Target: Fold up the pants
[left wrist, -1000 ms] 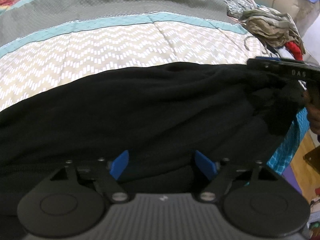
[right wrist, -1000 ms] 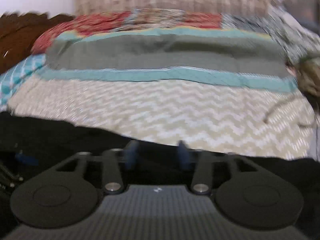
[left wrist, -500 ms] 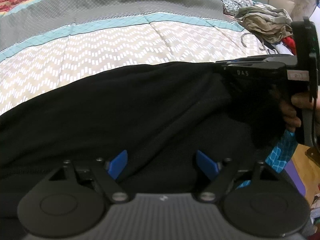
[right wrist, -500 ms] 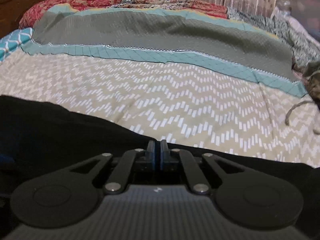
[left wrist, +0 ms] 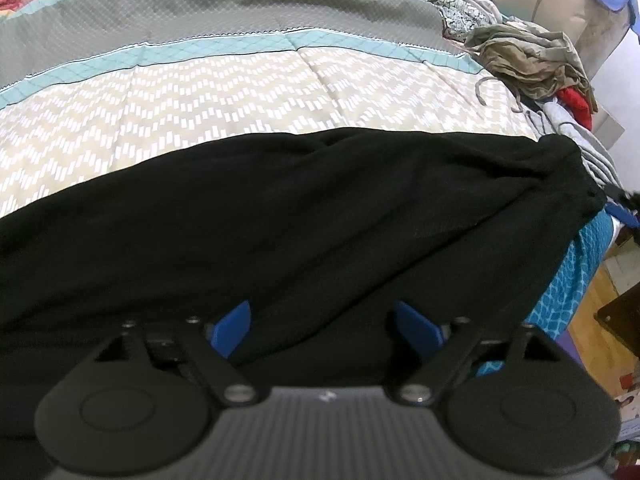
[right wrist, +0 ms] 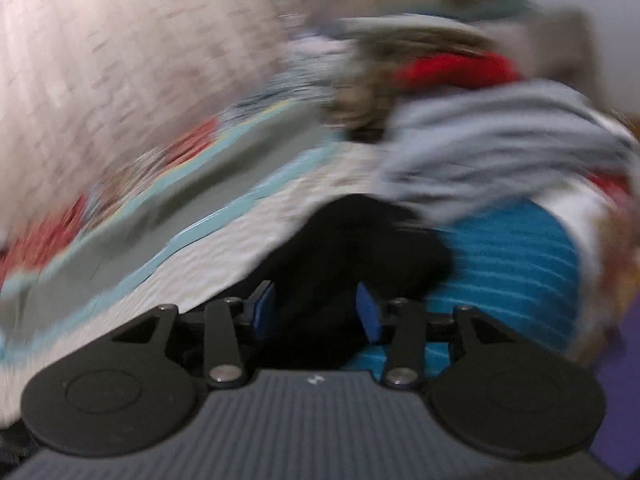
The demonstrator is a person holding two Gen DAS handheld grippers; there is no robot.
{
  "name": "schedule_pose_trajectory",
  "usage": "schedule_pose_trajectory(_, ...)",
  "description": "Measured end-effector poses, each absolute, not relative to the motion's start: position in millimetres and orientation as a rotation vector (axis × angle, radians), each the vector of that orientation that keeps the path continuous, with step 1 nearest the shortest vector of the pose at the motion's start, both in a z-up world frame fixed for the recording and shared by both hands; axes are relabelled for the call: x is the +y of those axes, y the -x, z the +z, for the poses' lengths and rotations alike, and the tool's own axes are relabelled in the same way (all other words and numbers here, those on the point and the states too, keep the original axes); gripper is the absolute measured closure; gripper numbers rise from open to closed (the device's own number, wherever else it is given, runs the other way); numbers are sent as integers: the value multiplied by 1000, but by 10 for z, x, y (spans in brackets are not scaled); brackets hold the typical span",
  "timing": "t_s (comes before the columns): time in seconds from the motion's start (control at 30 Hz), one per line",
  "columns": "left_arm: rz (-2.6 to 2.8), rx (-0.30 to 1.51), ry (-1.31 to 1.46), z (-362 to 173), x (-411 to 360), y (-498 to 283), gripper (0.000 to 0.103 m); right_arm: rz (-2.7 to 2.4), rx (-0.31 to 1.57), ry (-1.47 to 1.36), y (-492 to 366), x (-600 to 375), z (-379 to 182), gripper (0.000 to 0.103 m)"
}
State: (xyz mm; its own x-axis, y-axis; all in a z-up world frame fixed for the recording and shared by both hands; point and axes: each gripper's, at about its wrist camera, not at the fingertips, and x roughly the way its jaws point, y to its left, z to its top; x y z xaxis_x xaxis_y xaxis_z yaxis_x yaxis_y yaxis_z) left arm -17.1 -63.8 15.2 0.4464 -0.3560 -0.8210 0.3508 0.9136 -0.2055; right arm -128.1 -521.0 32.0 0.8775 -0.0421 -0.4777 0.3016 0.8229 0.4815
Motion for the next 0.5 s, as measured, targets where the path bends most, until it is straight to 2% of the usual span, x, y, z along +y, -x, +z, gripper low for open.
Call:
schedule_pose_trajectory(0.17,-428,1024,-2,167,-681,173,19,-244,471,-746,1329,-5546,114,49)
schedule_pose_trajectory(0.37,-416,1038,-3,165,-683,160,19,-228,485,-805,1042,-5578,-44,47)
schedule_pose_trajectory(0.4,-414,1040,-6,164,-690,156,19,-229,488,-812,1002,-5592,-61,50)
schedule_pose_trajectory(0.47,-409,1044,-11,162,-706,151,19,-246,500,-802,985,-5579,-22,83)
schedule_pose_trajectory(0.5,-407,1045,-12,162,-710,152,19,-243,511,-792,999,-5572,12,89)
